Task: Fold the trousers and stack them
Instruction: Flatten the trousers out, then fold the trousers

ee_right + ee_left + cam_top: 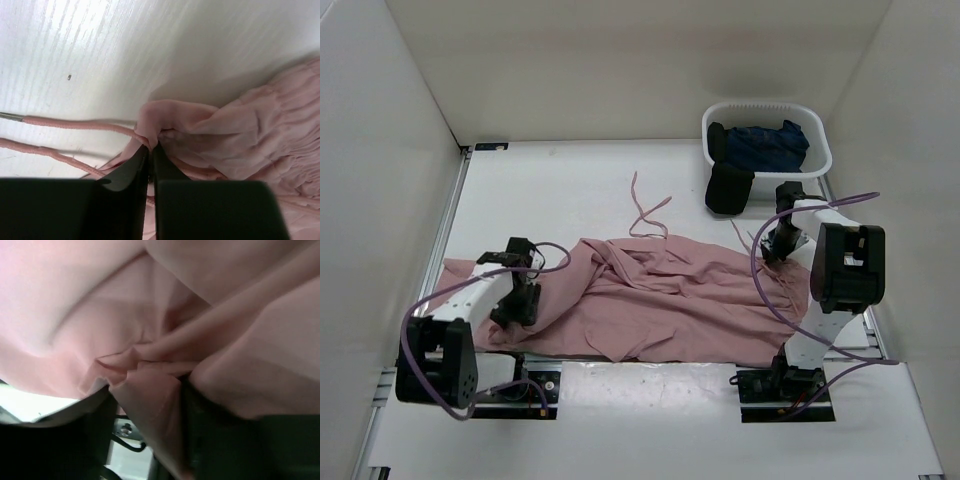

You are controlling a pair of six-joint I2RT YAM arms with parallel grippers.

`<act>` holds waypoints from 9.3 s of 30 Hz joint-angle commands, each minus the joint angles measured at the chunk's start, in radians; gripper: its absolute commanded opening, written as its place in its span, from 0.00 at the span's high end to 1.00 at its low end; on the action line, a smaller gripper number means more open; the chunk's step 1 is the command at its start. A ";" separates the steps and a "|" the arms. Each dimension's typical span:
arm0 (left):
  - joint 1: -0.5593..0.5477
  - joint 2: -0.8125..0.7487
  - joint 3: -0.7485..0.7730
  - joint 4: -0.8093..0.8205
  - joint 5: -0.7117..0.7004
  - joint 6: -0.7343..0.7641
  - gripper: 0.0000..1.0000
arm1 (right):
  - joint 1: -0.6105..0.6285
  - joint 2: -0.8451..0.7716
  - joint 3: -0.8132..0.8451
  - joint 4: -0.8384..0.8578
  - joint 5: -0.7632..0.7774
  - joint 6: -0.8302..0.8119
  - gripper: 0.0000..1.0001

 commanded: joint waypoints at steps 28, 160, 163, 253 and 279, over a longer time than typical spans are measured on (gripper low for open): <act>-0.121 0.567 0.718 -0.094 0.486 -0.007 0.27 | 0.033 -0.382 -0.029 -0.017 0.086 -0.205 1.00; 0.373 0.533 1.185 0.123 -0.054 -0.007 0.86 | -0.129 -0.386 0.071 0.087 -0.035 -0.251 1.00; 0.416 0.371 0.895 0.123 -0.083 -0.007 0.86 | -0.129 -0.528 -0.080 0.078 -0.035 -0.237 1.00; 0.646 0.020 0.374 -0.115 -0.313 -0.007 0.12 | 0.020 -0.920 -0.360 -0.280 0.280 -0.047 0.36; 0.718 0.478 0.341 0.114 -0.190 -0.007 0.06 | -0.112 -0.592 -0.607 0.006 0.032 -0.128 0.58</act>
